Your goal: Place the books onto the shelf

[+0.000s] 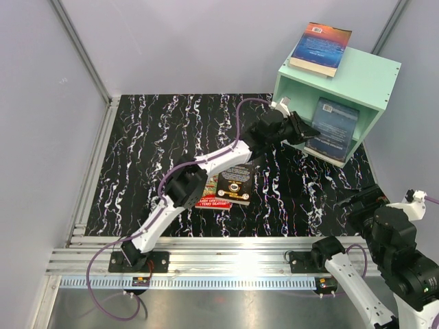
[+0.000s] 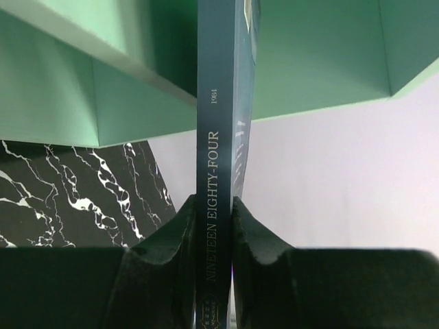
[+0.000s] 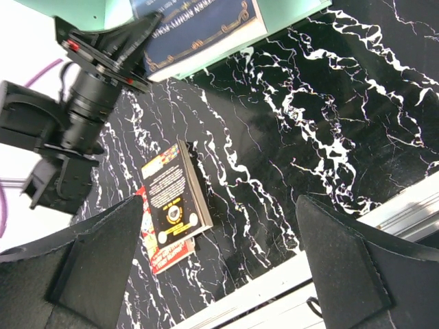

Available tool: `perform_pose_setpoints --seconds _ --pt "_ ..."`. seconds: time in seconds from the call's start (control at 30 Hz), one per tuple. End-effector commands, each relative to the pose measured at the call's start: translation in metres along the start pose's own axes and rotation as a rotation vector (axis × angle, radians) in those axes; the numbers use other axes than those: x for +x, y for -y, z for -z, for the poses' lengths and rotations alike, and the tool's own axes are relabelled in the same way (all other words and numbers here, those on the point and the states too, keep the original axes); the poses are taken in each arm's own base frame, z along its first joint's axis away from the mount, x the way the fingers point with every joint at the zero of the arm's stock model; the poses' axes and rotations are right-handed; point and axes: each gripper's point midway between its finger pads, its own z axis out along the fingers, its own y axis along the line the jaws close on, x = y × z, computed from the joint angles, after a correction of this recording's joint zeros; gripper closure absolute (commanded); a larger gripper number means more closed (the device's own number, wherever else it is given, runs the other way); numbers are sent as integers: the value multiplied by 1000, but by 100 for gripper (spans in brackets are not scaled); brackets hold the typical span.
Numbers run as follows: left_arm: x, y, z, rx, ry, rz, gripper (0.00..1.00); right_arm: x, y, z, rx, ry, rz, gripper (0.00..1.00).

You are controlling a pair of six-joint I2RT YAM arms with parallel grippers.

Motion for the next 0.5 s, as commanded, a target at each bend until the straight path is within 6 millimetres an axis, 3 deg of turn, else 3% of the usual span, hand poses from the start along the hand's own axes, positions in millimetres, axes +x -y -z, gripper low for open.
perform_pose_setpoints --seconds 0.0,0.07,0.1,0.2,0.23,0.3,0.33,0.4,0.43,0.47 --pt "-44 71 2 141 161 -27 100 -6 -1 -7 22 33 13 0" --pt "-51 82 -1 173 181 10 100 -6 -1 -7 21 36 15 0" --pt "-52 73 -6 164 191 22 99 -6 -1 -6 18 36 12 0" --pt "-61 83 -7 184 229 33 91 -6 0 -6 20 35 15 0" --pt "-66 84 -6 182 255 32 78 -6 1 -6 20 37 16 0" --pt "-75 86 -4 174 295 25 64 -6 1 -5 20 40 18 0" --pt "-77 88 -3 174 305 12 45 -6 1 -6 17 38 21 0" --pt "-83 86 -3 162 337 13 26 -5 1 -7 19 37 23 0" --pt "-84 84 -4 159 347 16 11 -5 -1 -7 13 39 20 0" --pt "-86 84 -4 159 356 18 4 -4 -1 -8 12 34 20 0"
